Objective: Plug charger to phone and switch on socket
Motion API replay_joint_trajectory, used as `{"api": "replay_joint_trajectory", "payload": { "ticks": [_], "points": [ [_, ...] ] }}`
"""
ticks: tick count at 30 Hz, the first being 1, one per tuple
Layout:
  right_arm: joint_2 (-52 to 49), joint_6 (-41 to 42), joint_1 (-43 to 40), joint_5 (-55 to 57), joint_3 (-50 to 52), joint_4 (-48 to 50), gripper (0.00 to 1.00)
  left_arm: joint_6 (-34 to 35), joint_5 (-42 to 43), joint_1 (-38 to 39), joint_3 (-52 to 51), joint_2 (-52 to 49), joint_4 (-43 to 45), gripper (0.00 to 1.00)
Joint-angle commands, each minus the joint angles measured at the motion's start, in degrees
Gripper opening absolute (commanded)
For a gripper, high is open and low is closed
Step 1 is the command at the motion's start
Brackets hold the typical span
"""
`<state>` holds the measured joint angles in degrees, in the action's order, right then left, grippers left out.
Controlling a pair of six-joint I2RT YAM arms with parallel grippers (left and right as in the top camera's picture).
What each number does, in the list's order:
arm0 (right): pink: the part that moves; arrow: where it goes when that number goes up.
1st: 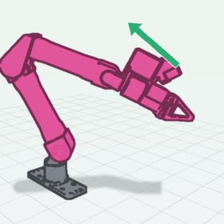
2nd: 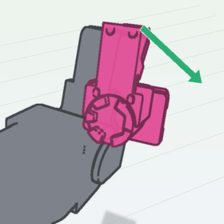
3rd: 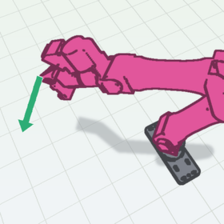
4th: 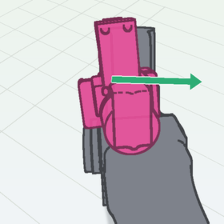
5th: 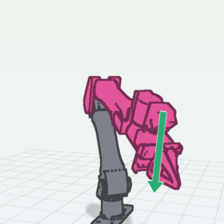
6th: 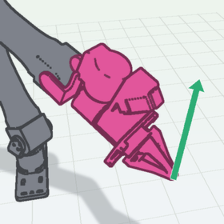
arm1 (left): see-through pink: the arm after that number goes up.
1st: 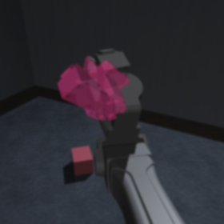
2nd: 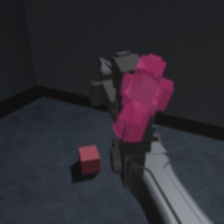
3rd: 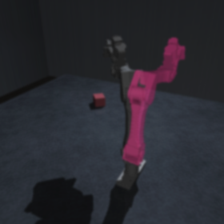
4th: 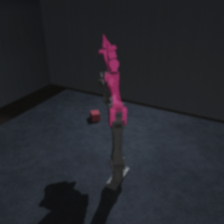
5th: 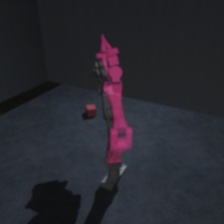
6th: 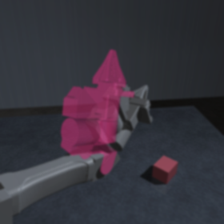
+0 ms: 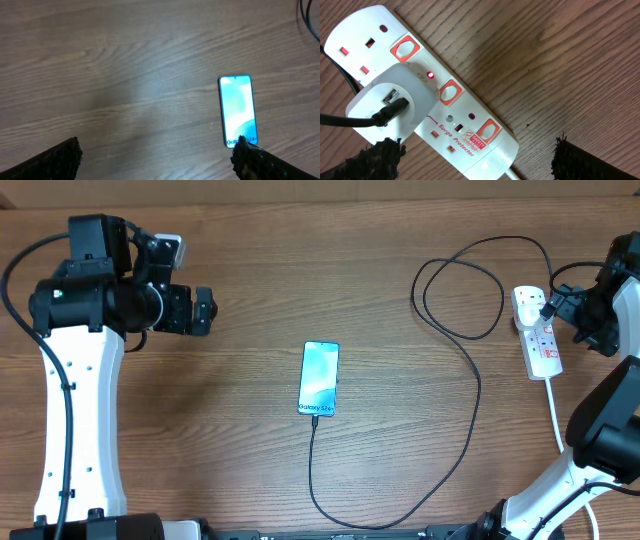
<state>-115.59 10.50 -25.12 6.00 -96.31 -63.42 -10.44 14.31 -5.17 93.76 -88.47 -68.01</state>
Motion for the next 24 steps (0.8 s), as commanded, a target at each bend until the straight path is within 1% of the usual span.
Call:
{"api": "replay_joint_trajectory", "payload": {
  "ticks": [1, 4, 7, 10, 18, 24],
  "points": [
    [0.11, -0.13, -0.22, 0.35, -0.07, 0.33, 1.00, 0.24, 0.76, 1.95, -5.18, 2.38, 2.14, 1.00],
    [0.11, -0.13, -0.22, 0.35, -0.07, 0.33, 1.00, 0.42, 1.27, 3.52, -11.08, 4.13, 7.52, 1.00],
    [0.11, -0.13, -0.22, 0.35, -0.07, 0.33, 1.00, 0.44, 2.82, 5.16, -17.57, 6.14, 14.75, 0.99],
    [0.11, -0.13, -0.22, 0.35, -0.07, 0.33, 1.00, 1.16, 5.18, 6.80, -24.94, 8.26, 24.83, 1.00],
    [0.11, -0.13, -0.22, 0.35, -0.07, 0.33, 1.00, 11.47, 6.36, 9.05, -42.29, 13.33, 51.98, 1.00],
    [0.11, -0.13, -0.22, 0.35, -0.07, 0.33, 1.00, 18.01, 6.32, 9.05, -54.69, 16.59, 69.00, 0.99]
  ]
}}
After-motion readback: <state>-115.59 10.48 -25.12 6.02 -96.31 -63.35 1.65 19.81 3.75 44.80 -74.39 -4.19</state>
